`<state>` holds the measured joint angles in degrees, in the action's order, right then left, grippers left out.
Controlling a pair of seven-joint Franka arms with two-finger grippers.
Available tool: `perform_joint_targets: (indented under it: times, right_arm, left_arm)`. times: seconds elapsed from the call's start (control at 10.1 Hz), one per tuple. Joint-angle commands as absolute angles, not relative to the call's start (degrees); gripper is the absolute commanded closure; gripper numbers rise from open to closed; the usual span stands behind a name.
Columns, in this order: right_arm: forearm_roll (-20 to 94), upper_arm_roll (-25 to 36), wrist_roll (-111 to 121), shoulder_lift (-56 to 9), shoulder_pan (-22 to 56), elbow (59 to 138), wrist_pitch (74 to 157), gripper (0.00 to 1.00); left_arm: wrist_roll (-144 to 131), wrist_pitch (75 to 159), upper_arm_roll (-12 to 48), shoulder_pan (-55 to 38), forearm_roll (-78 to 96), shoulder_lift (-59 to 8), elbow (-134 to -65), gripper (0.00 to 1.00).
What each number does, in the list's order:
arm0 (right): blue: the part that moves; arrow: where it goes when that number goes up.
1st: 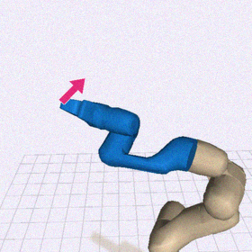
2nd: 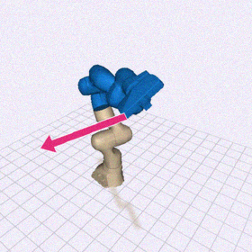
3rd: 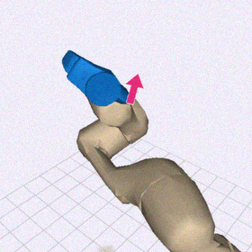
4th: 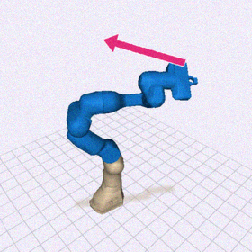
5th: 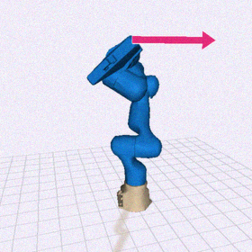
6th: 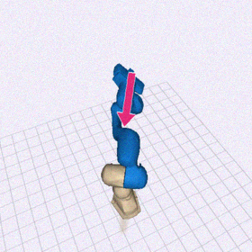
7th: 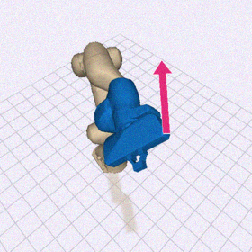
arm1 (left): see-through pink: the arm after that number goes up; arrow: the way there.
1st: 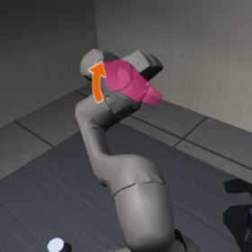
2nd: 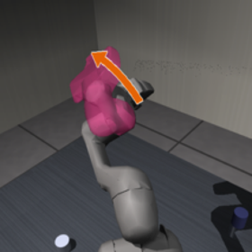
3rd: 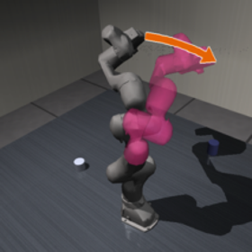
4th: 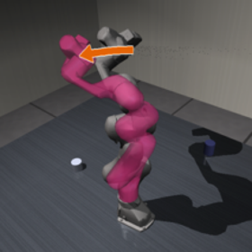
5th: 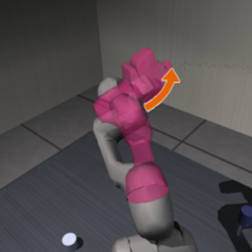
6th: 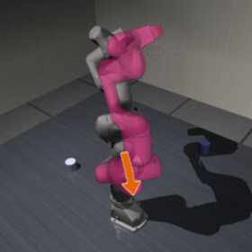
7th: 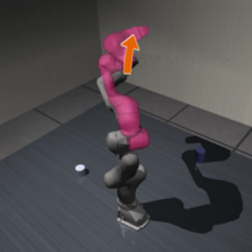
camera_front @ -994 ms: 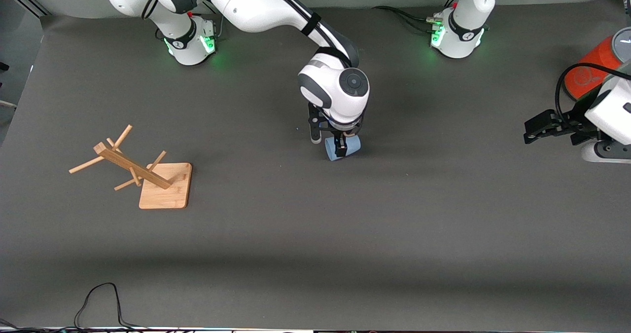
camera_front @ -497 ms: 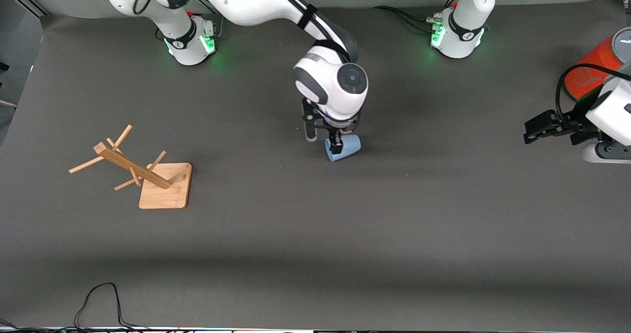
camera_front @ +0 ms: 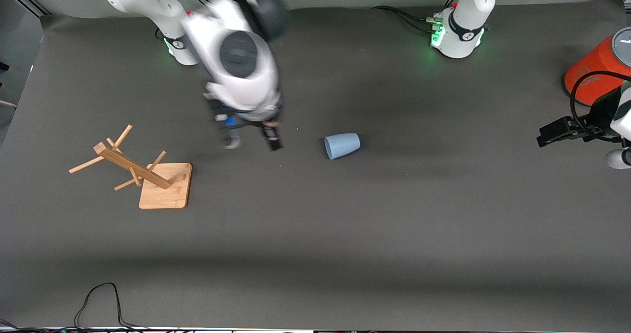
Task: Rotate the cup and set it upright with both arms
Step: 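Withdraw the right gripper back toward the wooden rack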
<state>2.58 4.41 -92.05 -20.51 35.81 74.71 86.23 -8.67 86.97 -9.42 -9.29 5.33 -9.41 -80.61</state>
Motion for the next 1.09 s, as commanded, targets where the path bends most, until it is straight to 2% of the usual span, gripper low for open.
perform_joint_targets:
  times: [0.0, 0.2, 0.5, 0.7, 0.99]
  right_arm:
    - [3.6, 3.43, -69.72, -9.7, 26.6, 83.65, 83.87, 0.0]
    - [3.17, 2.56, -50.19, -4.33, 17.8, 87.08, 82.09, 0.0]
    - [2.46, -4.03, -25.4, -1.15, 1.98, 89.03, 82.09, 0.0]
    - [1.32, -4.04, -11.14, -1.14, -3.05, 88.86, 82.96, 0.0]
    - [1.23, -1.59, -2.04, -1.93, -3.52, 89.38, 86.12, 0.0]
  left_arm:
    - [-9.23, 84.65, -9.14, -5.72, 9.3, -9.23, -80.68, 0.0]
    - [-9.84, 83.23, -8.88, -7.02, 8.61, -9.31, -80.59, 0.0]
    - [-22.02, 87.52, -8.61, -18.33, 5.81, -14.39, -80.51, 0.0]
    - [-34.65, 89.64, -8.61, -28.07, 5.71, -19.22, -80.07, 0.0]
    - [-59.08, 93.95, -8.61, -41.71, 3.35, -30.81, -77.1, 0.0]
